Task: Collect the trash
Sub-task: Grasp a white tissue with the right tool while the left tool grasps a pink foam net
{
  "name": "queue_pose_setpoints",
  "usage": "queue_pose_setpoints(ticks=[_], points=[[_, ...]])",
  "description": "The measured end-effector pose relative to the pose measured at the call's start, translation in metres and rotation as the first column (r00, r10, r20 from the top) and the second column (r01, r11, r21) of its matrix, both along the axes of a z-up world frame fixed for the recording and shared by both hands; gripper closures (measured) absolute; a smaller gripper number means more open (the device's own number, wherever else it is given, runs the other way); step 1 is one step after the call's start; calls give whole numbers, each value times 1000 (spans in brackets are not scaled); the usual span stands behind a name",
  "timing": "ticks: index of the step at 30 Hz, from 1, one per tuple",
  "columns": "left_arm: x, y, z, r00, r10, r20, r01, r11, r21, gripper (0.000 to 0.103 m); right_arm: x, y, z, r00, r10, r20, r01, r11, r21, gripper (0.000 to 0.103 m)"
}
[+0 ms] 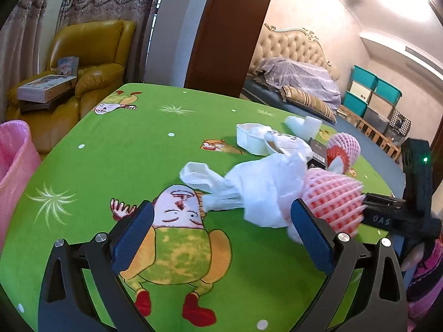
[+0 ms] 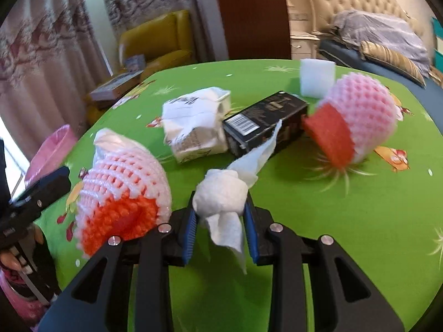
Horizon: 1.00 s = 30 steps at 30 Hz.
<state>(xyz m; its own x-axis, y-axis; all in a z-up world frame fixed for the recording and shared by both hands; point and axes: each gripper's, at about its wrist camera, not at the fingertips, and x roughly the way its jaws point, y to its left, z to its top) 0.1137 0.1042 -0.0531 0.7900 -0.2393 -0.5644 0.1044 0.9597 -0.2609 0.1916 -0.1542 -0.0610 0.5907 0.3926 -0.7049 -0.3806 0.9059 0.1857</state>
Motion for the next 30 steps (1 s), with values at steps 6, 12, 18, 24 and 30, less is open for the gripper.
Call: queue_pose_setpoints(ticks=[6,12,18,24,30], points=[[-16,-34,14,996,-90,-10,90,995,-38,10,-1,-28,11,998,-68,19,66,995,75,73],[-19,-85,17,977,-208,-50,208,978,-13,10,-9,-77,24,982,-170,83,164,984,72,73],[-7,-117,8,972,-221,-84,227,972,67,10,-18,-109,26,974,-201,101,194,978,80,73],[0,-128,-10,964,-226,-140,242,963,118,27,-40,-101,15,983,-121,138,118,993,27,73],[-19,-136,-5,957,-284,-63,290,938,189,49,-60,-87,20,981,-44,188,50,998,-28,73]])
